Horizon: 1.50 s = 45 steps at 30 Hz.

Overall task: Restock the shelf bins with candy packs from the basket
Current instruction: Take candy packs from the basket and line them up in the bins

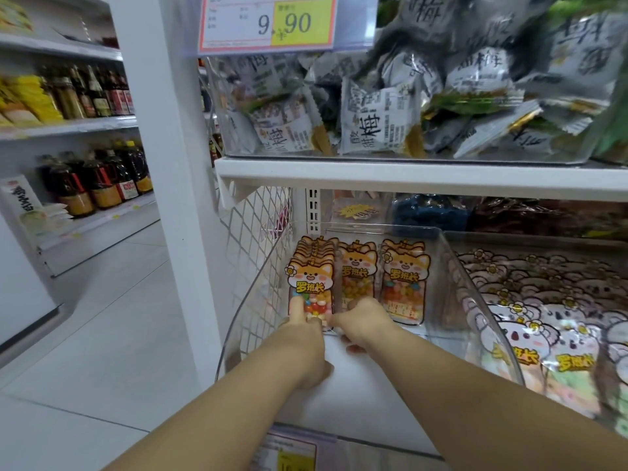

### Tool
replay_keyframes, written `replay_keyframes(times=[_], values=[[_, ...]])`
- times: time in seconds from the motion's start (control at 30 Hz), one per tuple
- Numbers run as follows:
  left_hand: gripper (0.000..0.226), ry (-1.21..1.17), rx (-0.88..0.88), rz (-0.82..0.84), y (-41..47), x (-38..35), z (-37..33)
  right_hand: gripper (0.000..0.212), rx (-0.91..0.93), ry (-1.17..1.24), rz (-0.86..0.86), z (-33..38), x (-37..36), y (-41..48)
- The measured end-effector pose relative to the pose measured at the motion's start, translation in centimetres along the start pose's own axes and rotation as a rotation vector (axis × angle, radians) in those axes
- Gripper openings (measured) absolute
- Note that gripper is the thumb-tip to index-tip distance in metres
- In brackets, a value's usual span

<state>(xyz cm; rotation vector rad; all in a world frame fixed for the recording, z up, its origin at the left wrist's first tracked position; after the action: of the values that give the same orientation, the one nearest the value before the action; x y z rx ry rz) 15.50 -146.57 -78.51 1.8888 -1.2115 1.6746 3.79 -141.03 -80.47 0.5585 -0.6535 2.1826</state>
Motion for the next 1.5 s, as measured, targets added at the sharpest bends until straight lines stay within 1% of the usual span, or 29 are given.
replay_keyframes(times=[0.1,0.2,0.23,0.3,0.4,0.47,0.5,0.57,0.67,0.8,0.9,0.97,1.07,1.1,1.2,1.3,1.37,1.5], values=[[0.059,-0.041,-0.006,-0.01,-0.2,0.4,0.2,0.022,0.021,-0.07,0.006,0.1,0.7,-0.9],[0.064,-0.091,-0.066,-0.04,-1.4,1.2,-0.3,0.019,0.09,-0.13,0.007,1.0,2.0,-3.1],[0.065,-0.109,-0.096,-0.061,-2.2,1.7,-0.7,0.021,0.116,-0.138,0.013,1.5,2.5,-4.2],[0.064,-0.15,-0.139,-0.097,-4.3,2.7,-1.5,0.033,0.174,-0.133,0.034,2.4,3.6,-6.8],[0.055,-0.225,-0.18,-0.194,-8.0,4.1,-2.3,0.034,0.298,-0.115,0.023,3.5,5.9,-11.9],[0.05,-0.29,-0.215,-0.267,-11.1,4.5,-2.7,0.039,0.417,-0.146,-0.022,3.8,7.5,-16.1],[0.048,-0.341,-0.237,-0.296,-12.8,4.4,-3.1,0.039,0.475,-0.154,-0.04,3.6,8.4,-18.3],[0.044,-0.465,-0.276,-0.328,-16.1,3.8,-3.8,0.031,0.546,-0.126,-0.03,2.4,9.5,-22.5],[0.037,-0.594,-0.305,-0.31,-20.6,1.4,-5.1,0.022,0.562,-0.105,0.028,-0.9,10.1,-27.6],[0.032,-0.682,-0.298,-0.206,-23.6,-3.7,-6.4,0.02,0.496,-0.128,0.076,-6.7,9.9,-30.8],[0.032,-0.642,-0.291,-0.13,-24.4,-8.6,-6.8,0.016,0.391,-0.103,0.116,-12.4,9.2,-31.3],[0.033,-0.62,-0.254,-0.05,-24.5,-12.5,-6.5,0.015,0.307,-0.094,0.124,-16.5,8.3,-30.9],[0.032,-0.584,-0.208,0.042,-24.1,-17.2,-5.7,0.011,0.217,-0.172,0.145,-21.1,6.7,-29.6],[0.031,-0.541,-0.199,0.077,-24.0,-18.5,-5.5,0.011,0.195,-0.218,0.178,-22.2,6.0,-29.1],[0.034,-0.388,-0.183,0.192,-23.8,-22.2,-4.7,0.022,0.113,-0.293,0.261,-25.7,4.2,-28.0],[0.033,-0.108,-0.225,0.268,-23.8,-25.6,-4.0,0.028,-0.015,-0.325,0.32,-30.3,2.6,-27.3],[0.037,0.043,-0.26,0.318,-24.1,-27.2,-3.6,0.032,-0.082,-0.367,0.366,-33.1,1.6,-27.2],[0.047,0.115,-0.256,0.379,-23.4,-29.8,-2.0,0.042,-0.191,-0.329,0.431,-36.3,-1.3,-26.7]])
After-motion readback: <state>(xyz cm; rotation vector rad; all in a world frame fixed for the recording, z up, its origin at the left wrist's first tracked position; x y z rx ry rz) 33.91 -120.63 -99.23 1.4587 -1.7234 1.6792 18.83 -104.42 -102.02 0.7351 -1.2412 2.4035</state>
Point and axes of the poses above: each hand's wrist, its own y-axis towards the middle knuckle, its own x-axis out of the back of the hand, z = x × y, the point moved 7 cm from there along y, towards the middle knuckle, and after that the axes turned 7 degrees about -y, right-handed, at the moved point
